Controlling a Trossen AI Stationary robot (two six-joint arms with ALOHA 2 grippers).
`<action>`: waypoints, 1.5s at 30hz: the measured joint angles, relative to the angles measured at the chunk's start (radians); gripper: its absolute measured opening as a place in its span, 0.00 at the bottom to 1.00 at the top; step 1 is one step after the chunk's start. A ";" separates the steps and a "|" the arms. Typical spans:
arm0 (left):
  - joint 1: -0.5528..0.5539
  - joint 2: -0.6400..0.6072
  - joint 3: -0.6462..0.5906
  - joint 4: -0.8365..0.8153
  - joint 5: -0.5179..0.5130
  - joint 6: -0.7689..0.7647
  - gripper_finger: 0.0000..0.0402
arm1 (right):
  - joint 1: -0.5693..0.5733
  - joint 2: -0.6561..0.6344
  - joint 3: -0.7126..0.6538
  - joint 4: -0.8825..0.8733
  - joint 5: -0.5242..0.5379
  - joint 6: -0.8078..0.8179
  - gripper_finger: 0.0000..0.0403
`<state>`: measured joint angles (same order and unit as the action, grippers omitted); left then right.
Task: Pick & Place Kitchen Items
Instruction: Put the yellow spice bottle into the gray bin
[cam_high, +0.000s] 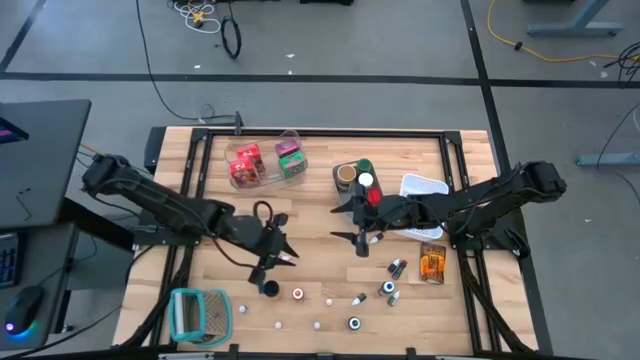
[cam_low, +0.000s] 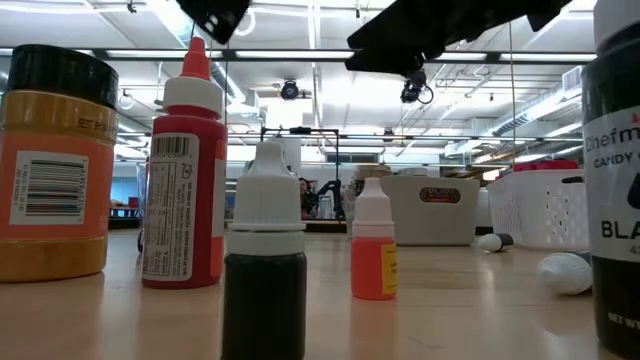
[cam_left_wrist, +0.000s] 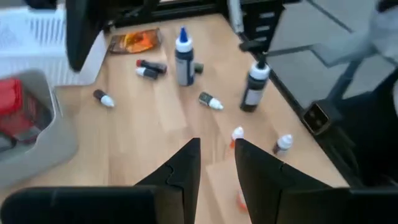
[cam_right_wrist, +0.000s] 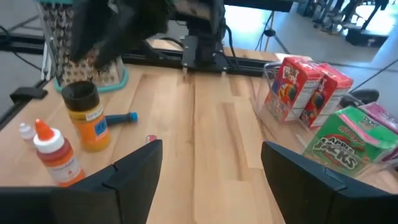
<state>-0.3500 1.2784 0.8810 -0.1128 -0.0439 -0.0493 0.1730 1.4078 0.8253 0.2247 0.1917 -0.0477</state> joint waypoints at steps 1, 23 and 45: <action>0.001 0.008 -0.001 -0.005 -0.014 -0.018 0.27 | -0.001 0.000 0.000 0.001 0.000 -0.016 0.70; -0.198 0.065 0.000 -0.147 -0.164 -0.328 0.63 | -0.029 0.000 0.000 0.038 0.002 -0.272 0.70; -0.281 0.163 0.000 -0.218 -0.207 -0.508 0.64 | -0.029 0.000 -0.001 0.044 0.002 -0.253 0.70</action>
<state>-0.6311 1.4414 0.8809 -0.3306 -0.2507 -0.5574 0.1444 1.4082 0.8246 0.2691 0.1936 -0.3008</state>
